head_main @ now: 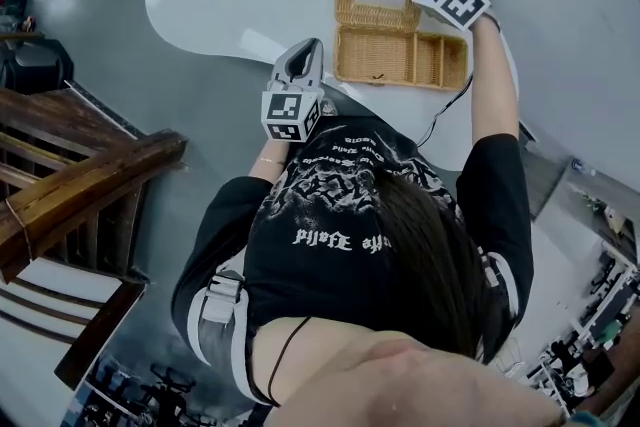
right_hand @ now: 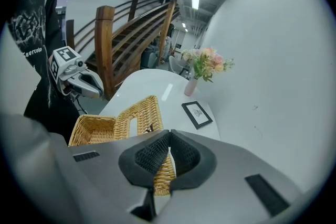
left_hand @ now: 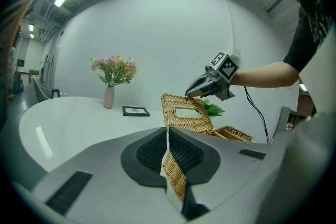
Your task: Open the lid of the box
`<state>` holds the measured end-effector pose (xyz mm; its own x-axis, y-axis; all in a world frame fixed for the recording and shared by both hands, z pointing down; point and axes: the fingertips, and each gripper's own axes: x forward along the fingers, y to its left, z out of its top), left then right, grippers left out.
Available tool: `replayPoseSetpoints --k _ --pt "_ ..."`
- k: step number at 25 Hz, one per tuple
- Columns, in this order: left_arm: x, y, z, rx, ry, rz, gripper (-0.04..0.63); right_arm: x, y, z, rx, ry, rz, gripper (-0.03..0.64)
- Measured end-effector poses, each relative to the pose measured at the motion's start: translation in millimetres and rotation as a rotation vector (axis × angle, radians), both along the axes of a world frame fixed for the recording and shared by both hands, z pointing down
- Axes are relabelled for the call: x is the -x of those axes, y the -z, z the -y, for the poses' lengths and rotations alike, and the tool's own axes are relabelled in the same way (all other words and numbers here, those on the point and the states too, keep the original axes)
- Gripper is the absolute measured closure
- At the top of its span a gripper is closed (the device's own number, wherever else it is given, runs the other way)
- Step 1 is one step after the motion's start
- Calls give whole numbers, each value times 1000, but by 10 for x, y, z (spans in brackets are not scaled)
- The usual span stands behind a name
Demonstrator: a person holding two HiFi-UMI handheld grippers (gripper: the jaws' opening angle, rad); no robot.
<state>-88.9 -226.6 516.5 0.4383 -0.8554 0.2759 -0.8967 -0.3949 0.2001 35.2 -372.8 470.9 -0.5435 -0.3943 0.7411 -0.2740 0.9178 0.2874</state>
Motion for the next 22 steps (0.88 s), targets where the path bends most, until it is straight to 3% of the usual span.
replayPoseSetpoints --k 11,22 --pt "-13 -30 81 29 16 14 566 -10 -185 196 117 -13 68 583" --pt "-48 -107 160 59 17 29 566 -29 -466 365 205 -10 41 583"
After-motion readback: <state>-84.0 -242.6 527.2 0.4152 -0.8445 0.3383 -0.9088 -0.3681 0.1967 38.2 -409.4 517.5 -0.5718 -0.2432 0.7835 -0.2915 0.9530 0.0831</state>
